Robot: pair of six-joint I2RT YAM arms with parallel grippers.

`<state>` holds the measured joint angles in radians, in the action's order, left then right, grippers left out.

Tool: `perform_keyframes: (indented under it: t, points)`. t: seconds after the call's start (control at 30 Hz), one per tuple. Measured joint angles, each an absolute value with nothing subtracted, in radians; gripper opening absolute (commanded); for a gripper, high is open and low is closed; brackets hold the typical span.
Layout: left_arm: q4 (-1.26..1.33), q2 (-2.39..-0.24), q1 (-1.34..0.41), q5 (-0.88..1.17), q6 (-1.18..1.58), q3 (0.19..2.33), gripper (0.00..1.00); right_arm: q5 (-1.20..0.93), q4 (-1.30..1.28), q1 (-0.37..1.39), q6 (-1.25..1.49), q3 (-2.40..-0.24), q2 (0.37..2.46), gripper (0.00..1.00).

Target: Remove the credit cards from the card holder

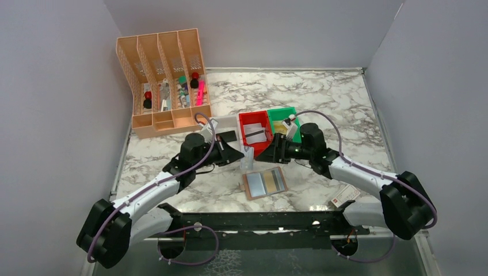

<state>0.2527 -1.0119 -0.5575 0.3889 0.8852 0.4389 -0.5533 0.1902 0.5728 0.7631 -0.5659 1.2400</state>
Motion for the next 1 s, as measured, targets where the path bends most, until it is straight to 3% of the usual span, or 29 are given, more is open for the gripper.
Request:
perform_keyframes:
  t: [0.37,0.77,1.0]
  points:
    - [0.377,-0.996,-0.557,0.483,0.947,0.414,0.00,-0.751,0.469,0.573,0.875,-0.556,1.315,0.66]
    - [0.463,-1.007,-0.556,0.505,1.000,0.389,0.00,-0.839,0.547,0.567,0.898,-0.554,1.336,0.36]
    - [0.503,-1.010,-0.553,0.509,1.032,0.367,0.00,-0.862,0.583,0.563,0.909,-0.537,1.341,0.36]
